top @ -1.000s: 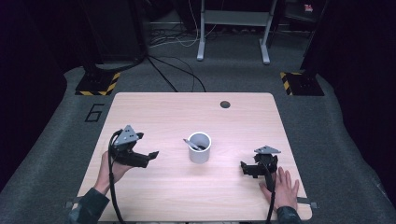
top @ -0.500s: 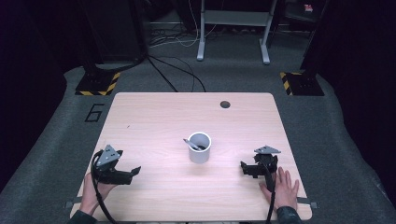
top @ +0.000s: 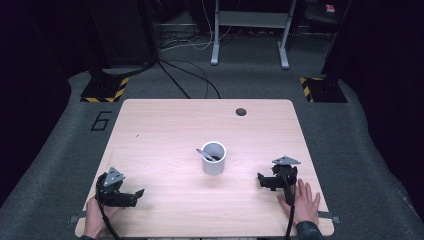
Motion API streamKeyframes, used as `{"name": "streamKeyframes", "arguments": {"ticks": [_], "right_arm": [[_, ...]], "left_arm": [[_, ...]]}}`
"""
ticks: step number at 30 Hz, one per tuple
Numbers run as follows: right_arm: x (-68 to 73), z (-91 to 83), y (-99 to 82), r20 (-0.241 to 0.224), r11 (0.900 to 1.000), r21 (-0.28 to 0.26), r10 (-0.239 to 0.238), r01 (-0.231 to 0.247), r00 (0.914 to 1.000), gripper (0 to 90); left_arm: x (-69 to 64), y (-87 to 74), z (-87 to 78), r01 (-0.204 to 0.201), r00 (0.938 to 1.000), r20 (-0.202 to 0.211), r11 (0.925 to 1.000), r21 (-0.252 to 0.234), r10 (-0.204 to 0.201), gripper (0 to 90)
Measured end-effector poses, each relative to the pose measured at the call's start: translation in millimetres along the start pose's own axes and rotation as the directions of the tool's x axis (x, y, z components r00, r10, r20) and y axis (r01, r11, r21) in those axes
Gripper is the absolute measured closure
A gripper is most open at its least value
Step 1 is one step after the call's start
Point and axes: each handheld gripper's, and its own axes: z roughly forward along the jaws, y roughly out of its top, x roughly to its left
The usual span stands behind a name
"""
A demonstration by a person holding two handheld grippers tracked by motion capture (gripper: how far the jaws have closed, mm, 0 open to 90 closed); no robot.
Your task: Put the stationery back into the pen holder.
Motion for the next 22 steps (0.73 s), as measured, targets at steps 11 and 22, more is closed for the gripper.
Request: {"name": "streamKeyframes", "arguments": {"ticks": [11,22], "right_arm": [[0.1,0.0,0.0,0.000,1.0000,0.000,0.000,0.000,1.0000,3.3],[0.1,0.0,-0.1,0.001,1.0000,-0.002,0.001,-0.001,1.0000,3.3]], "left_arm": [[8.7,-23.4,18.3,0.104,0.9945,-0.009,0.9943,0.022,-0.104,0.3],[4.2,-25.4,20.8,0.070,0.9973,-0.023,0.9973,0.024,-0.069,0.0]]}}
